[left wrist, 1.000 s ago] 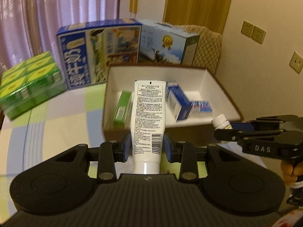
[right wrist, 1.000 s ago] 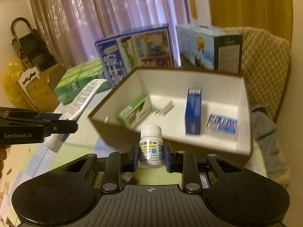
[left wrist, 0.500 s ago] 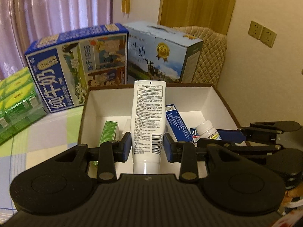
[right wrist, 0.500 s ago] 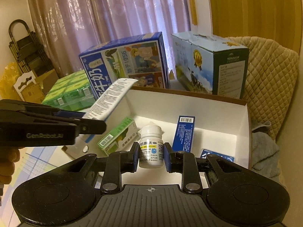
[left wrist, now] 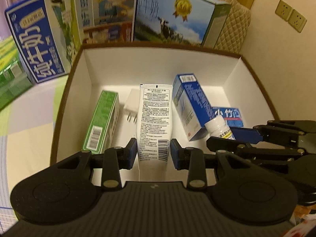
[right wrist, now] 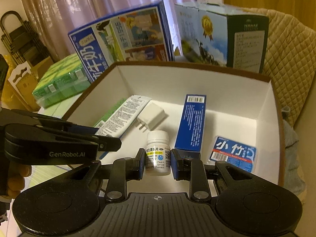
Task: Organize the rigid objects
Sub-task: 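Carry the tube and pill bottle over the brown box and lower them in, then open both tools to release the tube and pill bottle in the box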
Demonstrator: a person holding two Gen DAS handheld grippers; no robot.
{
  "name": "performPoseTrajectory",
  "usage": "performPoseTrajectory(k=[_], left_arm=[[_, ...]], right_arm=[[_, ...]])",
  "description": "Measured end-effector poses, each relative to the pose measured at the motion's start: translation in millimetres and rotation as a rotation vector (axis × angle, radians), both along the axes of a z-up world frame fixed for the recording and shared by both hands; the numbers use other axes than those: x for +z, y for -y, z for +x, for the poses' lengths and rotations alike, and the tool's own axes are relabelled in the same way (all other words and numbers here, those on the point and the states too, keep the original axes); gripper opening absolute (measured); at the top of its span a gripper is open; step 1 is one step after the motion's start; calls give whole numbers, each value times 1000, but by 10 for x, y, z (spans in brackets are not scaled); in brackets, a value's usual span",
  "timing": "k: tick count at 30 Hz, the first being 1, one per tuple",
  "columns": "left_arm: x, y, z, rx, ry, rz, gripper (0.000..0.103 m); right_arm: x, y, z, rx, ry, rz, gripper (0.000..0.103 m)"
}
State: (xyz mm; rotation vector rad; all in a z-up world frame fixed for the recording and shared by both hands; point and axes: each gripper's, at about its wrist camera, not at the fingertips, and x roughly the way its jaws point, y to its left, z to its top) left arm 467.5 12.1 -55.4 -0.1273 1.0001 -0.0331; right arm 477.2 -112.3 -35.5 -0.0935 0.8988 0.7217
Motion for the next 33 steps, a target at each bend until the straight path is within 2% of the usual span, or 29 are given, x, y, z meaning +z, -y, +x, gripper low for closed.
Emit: performPoseTrajectory(k=[5,13,25,28,29,30,31,32,33], left_arm=[[-58,-36,18,1,-39,-16,32],[36,-53,-29,-13,-20,35,37],[131,-128,-83,-1,-4,39,37],[159,-151,-97,3,2,43,40],[165,-161,-103,8,3,46,43],[171,-171,-110,16,3,53,52],[180,-176,-123,24,8,63,57],[191,-180,-143,27,18,72,58],[200,-187,-161,26,23,73,58]], right_arm=[[-48,-29,26,-2,-17,-6,24],[-43,-40,17,-3,-24,-5,24],[10,-83,-7,-10,-13,-4,24],[61,-87,-17,-15,22,24,24],[82,-102,-23,-17,34,23,32],[103,-115,-34,-12,48,23,42],[122,-119,-48,-15,65,24,67],[146,-116,-67,-25,87,29,76],[170,-104,-88,-29,104,40,76]])
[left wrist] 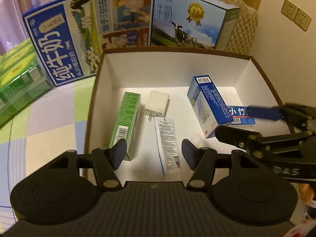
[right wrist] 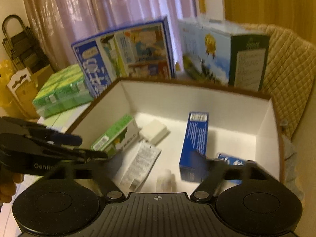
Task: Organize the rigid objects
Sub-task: 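Open both tools to release the tube and pill bottle in the box, then withdraw both tools from the box back toward the remaining items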
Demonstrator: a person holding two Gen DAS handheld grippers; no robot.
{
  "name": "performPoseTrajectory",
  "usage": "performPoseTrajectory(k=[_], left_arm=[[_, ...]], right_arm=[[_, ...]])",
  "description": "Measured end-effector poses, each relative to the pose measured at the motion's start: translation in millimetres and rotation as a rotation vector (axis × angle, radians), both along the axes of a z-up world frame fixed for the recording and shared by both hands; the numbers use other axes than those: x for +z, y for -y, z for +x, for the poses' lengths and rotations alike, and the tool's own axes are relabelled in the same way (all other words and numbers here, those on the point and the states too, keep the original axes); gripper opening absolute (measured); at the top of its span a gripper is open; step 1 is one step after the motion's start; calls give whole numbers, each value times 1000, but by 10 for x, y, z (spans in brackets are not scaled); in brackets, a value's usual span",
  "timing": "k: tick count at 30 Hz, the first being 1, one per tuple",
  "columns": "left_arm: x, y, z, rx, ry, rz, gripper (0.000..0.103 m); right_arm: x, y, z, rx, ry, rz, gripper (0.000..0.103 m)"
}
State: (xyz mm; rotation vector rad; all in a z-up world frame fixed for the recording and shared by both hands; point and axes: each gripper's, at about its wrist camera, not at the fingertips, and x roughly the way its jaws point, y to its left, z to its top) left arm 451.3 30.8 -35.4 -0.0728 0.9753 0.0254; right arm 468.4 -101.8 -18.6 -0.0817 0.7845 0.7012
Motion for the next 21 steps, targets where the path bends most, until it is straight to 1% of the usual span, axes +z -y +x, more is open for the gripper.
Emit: performPoseTrajectory(k=[11,21], left_arm=[[86,-57,-188,25,15,-7,58],[266,1,-380,45,49,-3,58]], right_arm=[[74,95,-34,-34,-36,0,76],[140,234,-180,-52,-45,9,76]])
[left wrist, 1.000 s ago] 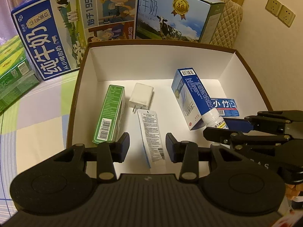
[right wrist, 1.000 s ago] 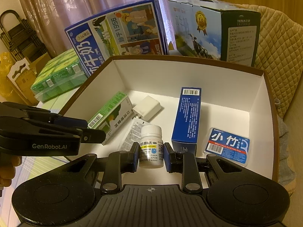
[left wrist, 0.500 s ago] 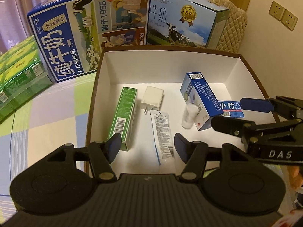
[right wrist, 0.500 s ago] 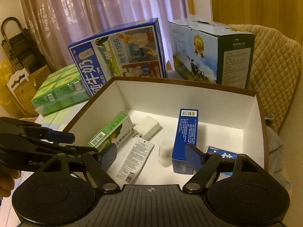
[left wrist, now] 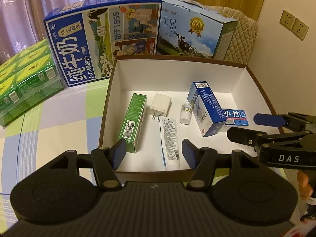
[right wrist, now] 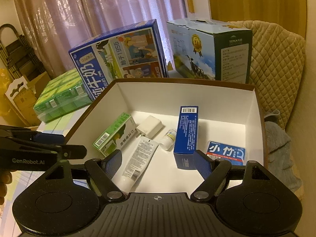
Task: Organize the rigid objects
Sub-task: 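Withdraw both tools from the box back toward the remaining items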
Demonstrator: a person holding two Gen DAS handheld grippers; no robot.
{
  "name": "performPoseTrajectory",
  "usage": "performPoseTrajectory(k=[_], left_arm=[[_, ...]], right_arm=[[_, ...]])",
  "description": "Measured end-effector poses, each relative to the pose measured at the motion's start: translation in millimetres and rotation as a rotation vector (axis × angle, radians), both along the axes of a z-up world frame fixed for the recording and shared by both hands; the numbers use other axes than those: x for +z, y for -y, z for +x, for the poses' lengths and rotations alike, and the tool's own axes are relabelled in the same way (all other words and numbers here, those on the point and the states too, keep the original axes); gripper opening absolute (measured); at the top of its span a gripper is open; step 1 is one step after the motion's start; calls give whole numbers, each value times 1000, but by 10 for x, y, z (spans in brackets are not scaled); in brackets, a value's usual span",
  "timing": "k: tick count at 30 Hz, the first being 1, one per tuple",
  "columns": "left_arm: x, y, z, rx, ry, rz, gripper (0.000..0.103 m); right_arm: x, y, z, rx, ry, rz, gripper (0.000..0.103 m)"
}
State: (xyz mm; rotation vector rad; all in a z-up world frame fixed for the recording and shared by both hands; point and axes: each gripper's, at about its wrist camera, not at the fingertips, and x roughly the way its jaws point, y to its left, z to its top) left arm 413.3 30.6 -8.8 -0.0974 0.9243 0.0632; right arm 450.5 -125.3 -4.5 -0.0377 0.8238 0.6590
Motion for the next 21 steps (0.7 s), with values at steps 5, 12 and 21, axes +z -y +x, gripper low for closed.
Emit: performPoseTrajectory(k=[5,12,21], left_arm=[[93,38,-110,13,16,6,58],[217,91,-289,34,36,15,59],[323,156,-581,50,58,12,59]], right_arm=[[59,61,-88,4,4,7,76],[129,131,-233,20,5,27,76],[200,195,-437,38,13,42,76]])
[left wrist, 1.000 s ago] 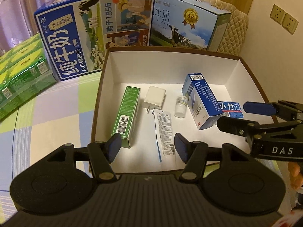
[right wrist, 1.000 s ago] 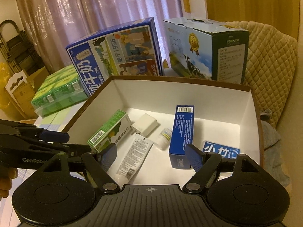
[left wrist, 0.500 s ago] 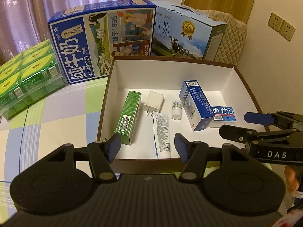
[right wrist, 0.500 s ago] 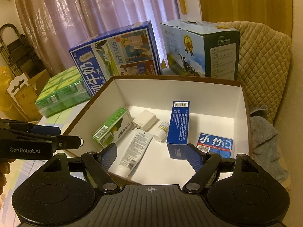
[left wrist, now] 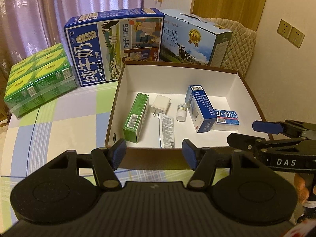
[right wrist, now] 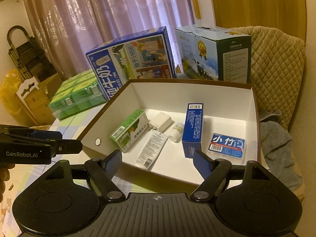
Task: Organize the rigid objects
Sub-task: 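Withdraw both tools from the box back toward the remaining items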
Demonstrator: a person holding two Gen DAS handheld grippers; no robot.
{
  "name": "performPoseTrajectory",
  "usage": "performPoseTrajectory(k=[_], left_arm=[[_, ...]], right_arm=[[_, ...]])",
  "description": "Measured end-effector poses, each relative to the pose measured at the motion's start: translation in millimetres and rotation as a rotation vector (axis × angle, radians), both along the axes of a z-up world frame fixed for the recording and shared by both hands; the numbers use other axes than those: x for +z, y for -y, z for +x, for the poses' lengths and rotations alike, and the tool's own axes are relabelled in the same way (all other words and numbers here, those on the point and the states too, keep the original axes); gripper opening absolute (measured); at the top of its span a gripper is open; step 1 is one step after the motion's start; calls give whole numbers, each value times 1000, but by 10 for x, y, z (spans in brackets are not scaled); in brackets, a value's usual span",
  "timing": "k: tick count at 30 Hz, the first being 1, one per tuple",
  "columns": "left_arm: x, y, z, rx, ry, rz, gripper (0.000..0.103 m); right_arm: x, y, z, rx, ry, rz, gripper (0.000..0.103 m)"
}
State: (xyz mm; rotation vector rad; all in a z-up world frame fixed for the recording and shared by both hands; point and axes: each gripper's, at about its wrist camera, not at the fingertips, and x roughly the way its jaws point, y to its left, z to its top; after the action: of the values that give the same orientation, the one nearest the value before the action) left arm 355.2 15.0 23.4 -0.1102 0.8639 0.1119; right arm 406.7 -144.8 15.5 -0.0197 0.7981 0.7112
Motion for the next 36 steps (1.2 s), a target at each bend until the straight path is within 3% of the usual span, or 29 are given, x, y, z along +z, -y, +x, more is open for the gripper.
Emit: performPoseTrajectory(k=[16,36], left_arm=[[57,-83,-723,-20,30,-37,59],[-267,-251,-1403,-61,-35,-96,59]], right_arm=[[15,81,-680,-20,-11,-4,76],[-256,196,-1342,-72,-93,-63,76]])
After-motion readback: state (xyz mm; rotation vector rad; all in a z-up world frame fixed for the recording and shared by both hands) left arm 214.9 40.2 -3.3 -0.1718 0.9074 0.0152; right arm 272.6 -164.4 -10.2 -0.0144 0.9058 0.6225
